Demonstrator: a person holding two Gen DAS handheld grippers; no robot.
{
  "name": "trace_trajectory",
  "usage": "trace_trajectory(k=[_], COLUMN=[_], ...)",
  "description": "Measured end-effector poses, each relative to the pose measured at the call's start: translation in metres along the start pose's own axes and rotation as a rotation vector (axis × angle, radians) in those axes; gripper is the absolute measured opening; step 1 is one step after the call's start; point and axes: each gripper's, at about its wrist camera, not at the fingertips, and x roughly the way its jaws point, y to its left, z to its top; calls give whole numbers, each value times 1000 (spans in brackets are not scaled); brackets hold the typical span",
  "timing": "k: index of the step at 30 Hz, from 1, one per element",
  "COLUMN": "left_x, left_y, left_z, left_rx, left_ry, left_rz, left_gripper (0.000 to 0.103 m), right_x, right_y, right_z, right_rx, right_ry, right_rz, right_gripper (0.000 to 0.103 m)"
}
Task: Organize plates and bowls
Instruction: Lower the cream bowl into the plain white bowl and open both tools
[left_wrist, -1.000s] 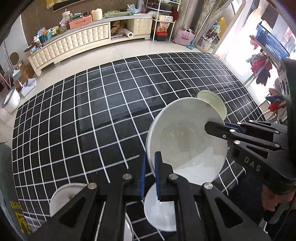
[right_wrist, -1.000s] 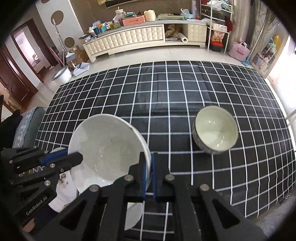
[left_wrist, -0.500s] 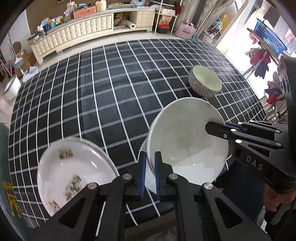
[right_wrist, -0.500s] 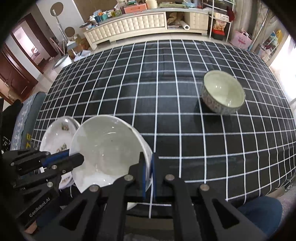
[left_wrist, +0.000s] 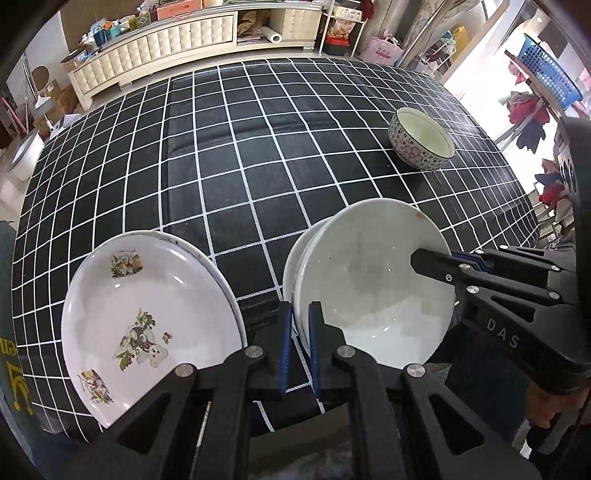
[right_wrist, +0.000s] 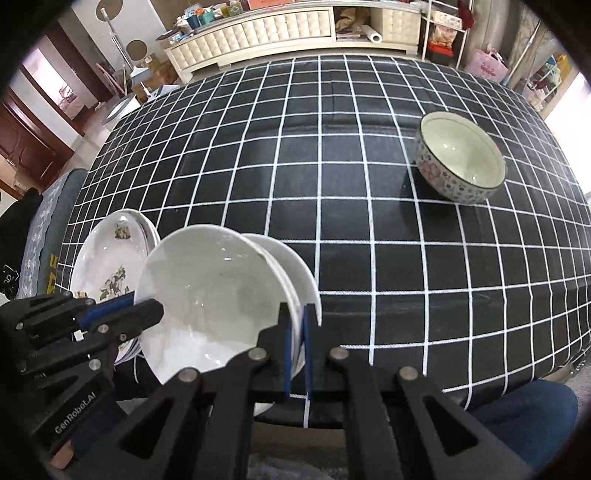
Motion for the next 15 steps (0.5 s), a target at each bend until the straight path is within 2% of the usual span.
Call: trace_trajectory(k=[5,15], left_x=[5,17], left_y=[-1,-1], left_z=[4,10], left_rx=[-7,-6], left_ry=[11,35], left_rz=[-1,9], left_gripper=[8,8], right_x=[7,7], right_y=[-2,-1], right_z=[2,7], right_rx=[0,-14], right_ry=[29,32], right_rz=[-6,-9], right_gripper=[8,8])
